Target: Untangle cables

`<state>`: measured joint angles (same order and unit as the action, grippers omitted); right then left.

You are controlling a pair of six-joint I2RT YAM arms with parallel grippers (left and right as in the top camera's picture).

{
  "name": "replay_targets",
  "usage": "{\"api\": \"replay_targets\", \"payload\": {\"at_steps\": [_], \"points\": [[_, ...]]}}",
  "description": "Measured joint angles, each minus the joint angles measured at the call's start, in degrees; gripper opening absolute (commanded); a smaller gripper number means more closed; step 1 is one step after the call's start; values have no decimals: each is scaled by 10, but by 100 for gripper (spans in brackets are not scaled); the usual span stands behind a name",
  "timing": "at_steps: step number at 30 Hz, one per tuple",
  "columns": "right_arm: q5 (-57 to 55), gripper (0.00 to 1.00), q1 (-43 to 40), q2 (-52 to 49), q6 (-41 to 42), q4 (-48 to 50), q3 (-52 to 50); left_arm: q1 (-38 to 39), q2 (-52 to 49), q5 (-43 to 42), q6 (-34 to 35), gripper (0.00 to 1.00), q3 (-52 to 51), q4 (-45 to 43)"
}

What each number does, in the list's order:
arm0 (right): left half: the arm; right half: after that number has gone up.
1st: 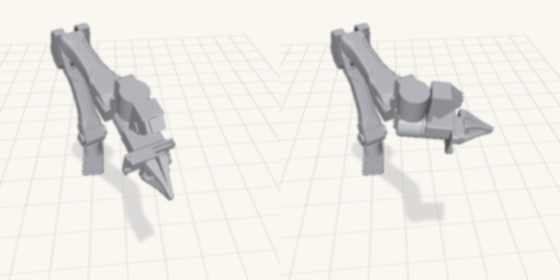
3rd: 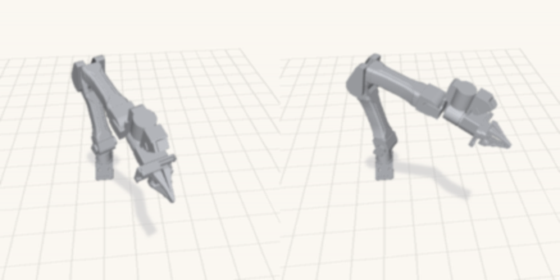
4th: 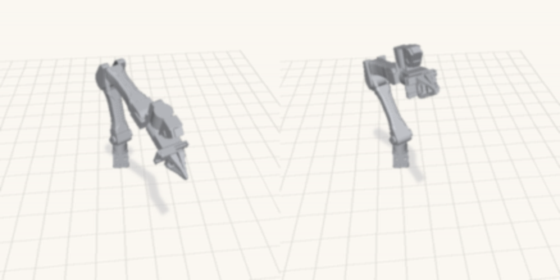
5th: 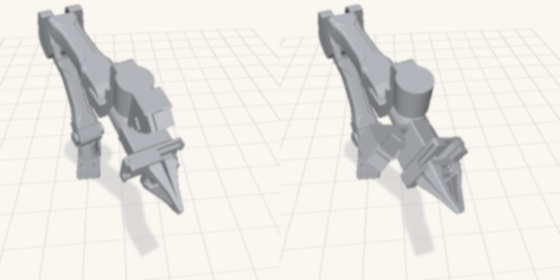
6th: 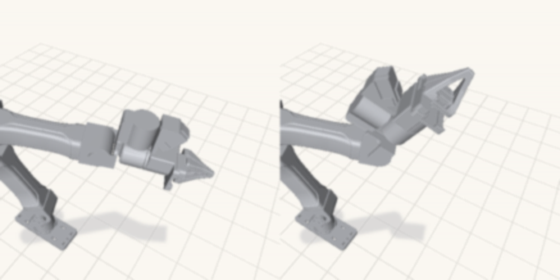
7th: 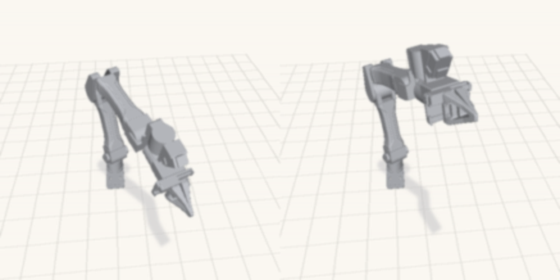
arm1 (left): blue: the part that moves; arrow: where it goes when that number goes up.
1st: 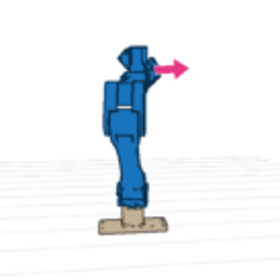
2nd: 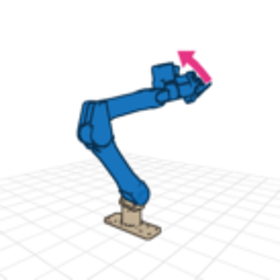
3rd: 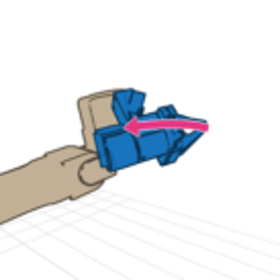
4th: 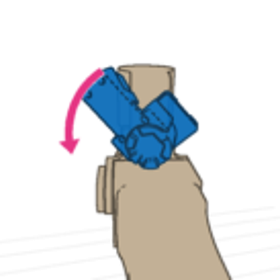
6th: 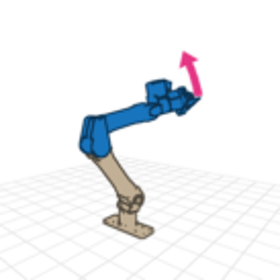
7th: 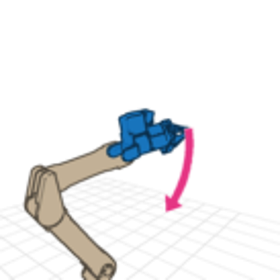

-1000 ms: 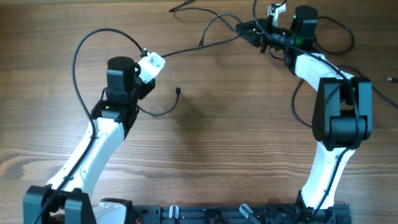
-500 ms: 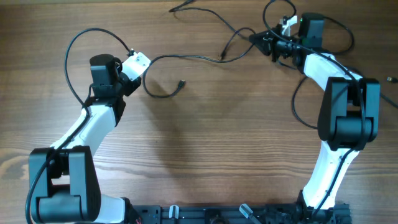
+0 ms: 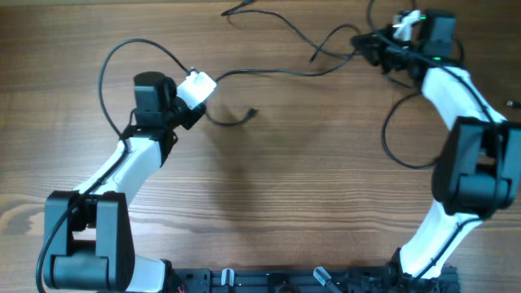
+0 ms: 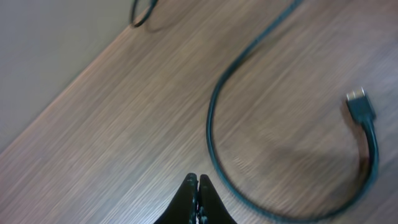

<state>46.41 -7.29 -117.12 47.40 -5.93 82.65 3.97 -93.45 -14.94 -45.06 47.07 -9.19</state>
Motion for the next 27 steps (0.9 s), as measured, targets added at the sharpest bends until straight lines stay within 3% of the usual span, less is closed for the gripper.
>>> {"api": "replay_targets", "payload": {"at_steps": [9, 16, 21, 27], "points": [[-2, 4, -165, 41, -80, -119, 0, 83, 0, 0, 2, 4, 0, 1], [-43, 4, -246, 49, -101, -116, 0, 138, 0, 0, 25, 4, 0, 2], [-143, 4, -310, 49, -105, -67, 0, 186, 0, -2, 52, 4, 0, 6], [-279, 4, -325, 49, -119, -17, 0, 240, 0, -19, 99, 4, 0, 14]]}}
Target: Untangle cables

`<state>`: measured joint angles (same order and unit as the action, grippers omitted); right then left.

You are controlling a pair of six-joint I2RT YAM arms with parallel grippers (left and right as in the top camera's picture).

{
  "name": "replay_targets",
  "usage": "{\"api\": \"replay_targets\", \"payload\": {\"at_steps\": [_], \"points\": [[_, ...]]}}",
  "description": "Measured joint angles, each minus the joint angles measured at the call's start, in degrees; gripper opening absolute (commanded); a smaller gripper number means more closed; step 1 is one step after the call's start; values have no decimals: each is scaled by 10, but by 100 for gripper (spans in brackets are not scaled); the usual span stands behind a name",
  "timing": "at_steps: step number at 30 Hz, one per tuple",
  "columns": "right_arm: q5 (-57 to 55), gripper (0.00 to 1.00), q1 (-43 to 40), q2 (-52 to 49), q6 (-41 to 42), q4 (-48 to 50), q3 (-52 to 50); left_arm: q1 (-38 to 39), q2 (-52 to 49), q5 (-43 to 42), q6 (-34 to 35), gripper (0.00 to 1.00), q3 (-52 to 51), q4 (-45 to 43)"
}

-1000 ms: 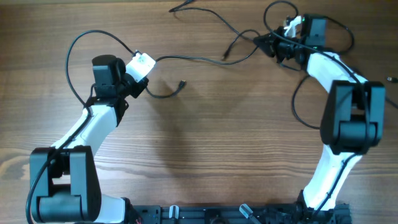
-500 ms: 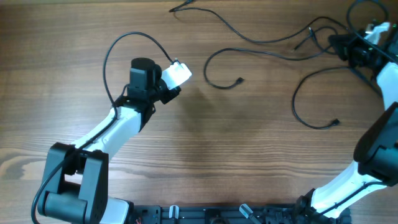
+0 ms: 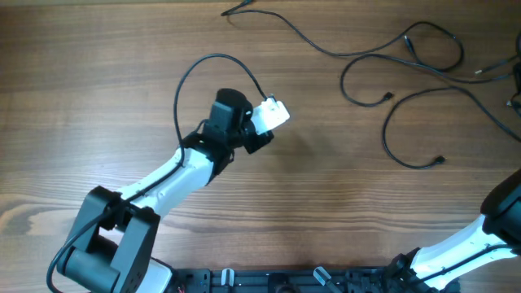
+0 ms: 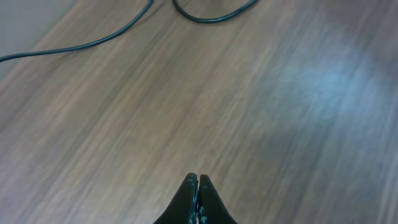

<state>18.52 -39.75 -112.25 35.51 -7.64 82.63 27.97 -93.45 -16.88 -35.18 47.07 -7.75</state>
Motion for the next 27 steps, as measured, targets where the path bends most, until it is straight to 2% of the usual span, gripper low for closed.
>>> {"api": "replay_targets", "payload": {"at_steps": [5, 15, 16, 17, 18, 23, 27], "points": [[-86, 4, 0, 0, -54, 18, 0, 29, 0, -3, 29, 4, 0, 6], [-96, 5, -43, -72, -73, 57, 0, 36, 0, -4, 61, 4, 0, 13], [-94, 42, -53, -72, -73, 56, 0, 36, 0, -4, 62, 4, 0, 13], [-87, 84, -66, -72, -73, 56, 0, 36, 0, -4, 64, 4, 0, 13], [-76, 100, -81, -72, -74, 52, 0, 36, 0, -4, 64, 4, 0, 13], [-50, 100, -115, -73, -80, -2, 0, 36, 0, -7, 68, 4, 0, 13], [24, 100, -120, -73, -102, -38, 0, 36, 0, -7, 68, 4, 0, 13]]}}
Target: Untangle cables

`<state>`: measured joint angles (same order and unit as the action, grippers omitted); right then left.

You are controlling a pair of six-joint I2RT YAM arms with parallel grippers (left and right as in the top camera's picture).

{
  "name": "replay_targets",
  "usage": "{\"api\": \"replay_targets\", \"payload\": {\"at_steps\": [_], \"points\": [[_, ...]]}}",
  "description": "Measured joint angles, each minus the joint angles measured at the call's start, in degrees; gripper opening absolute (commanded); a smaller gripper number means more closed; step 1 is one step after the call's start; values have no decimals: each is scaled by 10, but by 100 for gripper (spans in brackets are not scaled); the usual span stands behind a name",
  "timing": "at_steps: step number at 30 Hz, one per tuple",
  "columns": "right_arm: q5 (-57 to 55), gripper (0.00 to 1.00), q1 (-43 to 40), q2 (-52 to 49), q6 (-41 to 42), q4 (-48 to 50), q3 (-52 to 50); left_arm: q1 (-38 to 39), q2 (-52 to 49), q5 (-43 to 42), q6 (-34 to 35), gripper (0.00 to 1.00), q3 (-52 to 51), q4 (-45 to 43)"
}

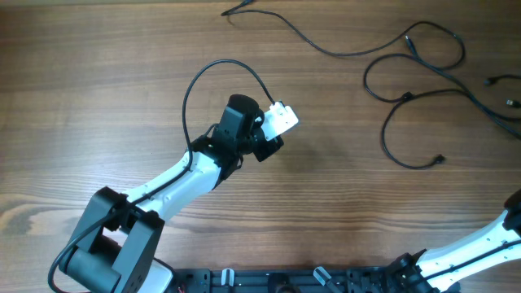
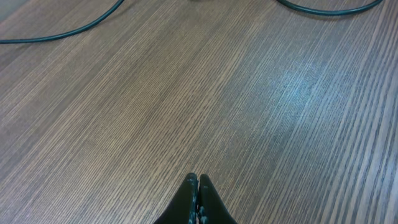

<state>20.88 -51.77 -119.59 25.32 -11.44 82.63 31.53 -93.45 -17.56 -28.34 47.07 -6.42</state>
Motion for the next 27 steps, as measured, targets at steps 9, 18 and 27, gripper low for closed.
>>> {"api": "replay_targets", "payload": {"at_steps": [9, 18, 27], "points": [[114, 100, 122, 20, -65, 17, 0, 0, 0, -3, 4, 30, 0, 22], [-29, 100, 302, 14, -47, 87, 0, 0, 0, -4, 4, 36, 0, 44], [-81, 100, 298, -53, -25, 130, 0, 0, 0, -4, 5, 34, 0, 46]]}}
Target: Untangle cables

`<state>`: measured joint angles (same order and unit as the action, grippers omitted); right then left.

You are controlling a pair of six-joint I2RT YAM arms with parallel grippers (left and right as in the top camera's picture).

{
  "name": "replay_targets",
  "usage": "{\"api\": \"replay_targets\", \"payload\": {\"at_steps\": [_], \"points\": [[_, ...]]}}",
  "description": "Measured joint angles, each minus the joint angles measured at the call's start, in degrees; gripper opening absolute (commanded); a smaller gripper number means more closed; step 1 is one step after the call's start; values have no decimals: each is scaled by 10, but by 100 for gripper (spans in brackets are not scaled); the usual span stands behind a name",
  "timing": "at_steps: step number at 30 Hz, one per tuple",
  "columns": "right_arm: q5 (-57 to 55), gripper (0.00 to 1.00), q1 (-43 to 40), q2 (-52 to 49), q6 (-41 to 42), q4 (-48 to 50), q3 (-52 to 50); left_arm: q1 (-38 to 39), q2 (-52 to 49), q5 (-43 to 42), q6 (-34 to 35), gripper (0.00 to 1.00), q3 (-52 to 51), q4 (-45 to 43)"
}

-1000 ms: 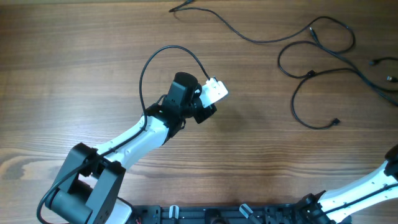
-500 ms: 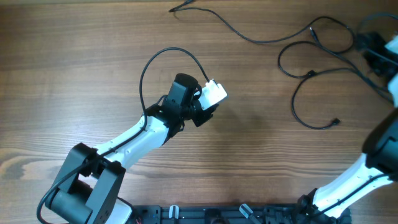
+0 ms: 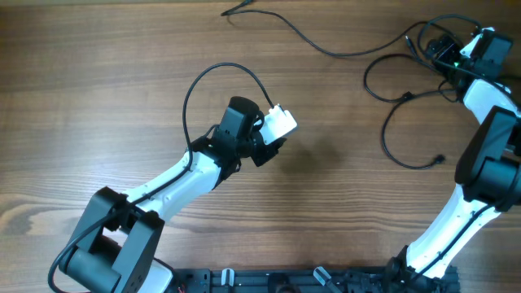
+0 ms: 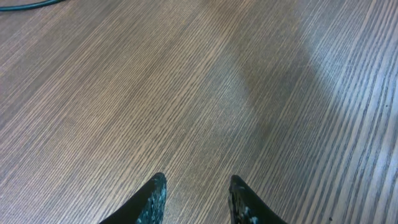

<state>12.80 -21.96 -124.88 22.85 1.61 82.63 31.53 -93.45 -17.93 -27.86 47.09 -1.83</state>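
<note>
Several thin black cables lie at the table's far right. One long cable (image 3: pixel 309 42) runs from the back edge toward a loop (image 3: pixel 383 75). Another cable (image 3: pixel 392 138) curves down to a plug (image 3: pixel 440 159). My right gripper (image 3: pixel 444 54) is in among the cables at the back right corner; whether it grips one does not show. My left gripper (image 3: pixel 269 149) hovers mid-table, open and holding nothing (image 4: pixel 198 182) over bare wood. A bit of cable (image 4: pixel 25 5) crosses the left wrist view's top left corner.
The wooden table (image 3: pixel 342 212) carries nothing else. The left arm's own black lead (image 3: pixel 195 81) arcs above its wrist. The right arm (image 3: pixel 488 155) stands along the right edge, close to the cable loops.
My left gripper has opened where it was, mid-table. The right arm, almost out of the overhead view before, now reaches to the cables at the back right corner.
At first my right gripper was in a cable tangle at the back, and my shut left gripper was at the left by a plug end. Then the cables lay spread at the right and my left gripper was mid-table. Now it is open.
</note>
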Motion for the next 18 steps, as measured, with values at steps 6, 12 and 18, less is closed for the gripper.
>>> {"api": "replay_targets", "payload": {"at_steps": [6, 12, 18], "points": [[1, 100, 0, -47, -2, 58, 0, 0, 0, 0, 21, 39, 0, 1], [34, 100, -6, -53, -2, 54, 8, 0, 0, 0, 21, 38, 0, 2], [52, 100, -11, -30, -6, 43, 10, 0, 0, 0, 25, 38, 0, 2]]}}
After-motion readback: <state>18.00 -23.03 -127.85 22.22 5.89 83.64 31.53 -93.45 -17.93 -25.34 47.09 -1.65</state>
